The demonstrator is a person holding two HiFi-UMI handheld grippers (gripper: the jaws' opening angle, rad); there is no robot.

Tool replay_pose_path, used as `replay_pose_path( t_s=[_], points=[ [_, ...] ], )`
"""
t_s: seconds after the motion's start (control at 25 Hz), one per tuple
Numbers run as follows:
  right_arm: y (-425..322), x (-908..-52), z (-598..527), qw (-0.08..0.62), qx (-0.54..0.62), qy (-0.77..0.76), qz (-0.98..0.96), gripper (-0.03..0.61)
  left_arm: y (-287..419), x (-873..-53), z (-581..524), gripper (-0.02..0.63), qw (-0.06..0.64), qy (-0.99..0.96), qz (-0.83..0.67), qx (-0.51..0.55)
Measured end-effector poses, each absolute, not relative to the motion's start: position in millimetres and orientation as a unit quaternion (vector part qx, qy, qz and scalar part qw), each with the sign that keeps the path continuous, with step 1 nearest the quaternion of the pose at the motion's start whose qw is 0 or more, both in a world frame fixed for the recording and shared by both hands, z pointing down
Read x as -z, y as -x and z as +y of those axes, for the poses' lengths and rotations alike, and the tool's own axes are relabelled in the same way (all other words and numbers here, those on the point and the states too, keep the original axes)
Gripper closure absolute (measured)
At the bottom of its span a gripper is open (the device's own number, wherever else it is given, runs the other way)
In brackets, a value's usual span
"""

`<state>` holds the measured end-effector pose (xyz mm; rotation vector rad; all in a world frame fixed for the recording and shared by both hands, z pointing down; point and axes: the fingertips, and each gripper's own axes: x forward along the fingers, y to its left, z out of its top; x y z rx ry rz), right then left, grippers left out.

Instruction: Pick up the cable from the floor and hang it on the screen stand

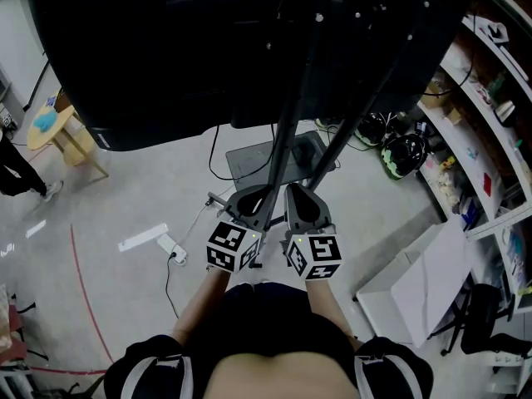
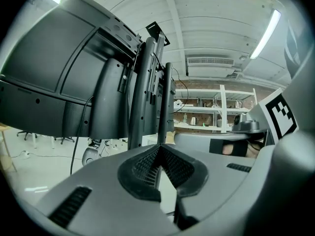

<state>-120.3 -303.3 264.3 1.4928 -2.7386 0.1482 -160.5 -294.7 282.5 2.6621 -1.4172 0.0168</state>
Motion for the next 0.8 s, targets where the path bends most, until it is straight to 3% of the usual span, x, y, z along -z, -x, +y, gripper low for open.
replay_pose_path(
  t_s=[0.8],
  points=[
    [117.9,-265.7,-307.9,0.022,-0.046,-0.474,-0.879,0.548,167.5,-293.4,-292.3,0.611,0.094,-0.872,-0.481,-0.009]
  ],
)
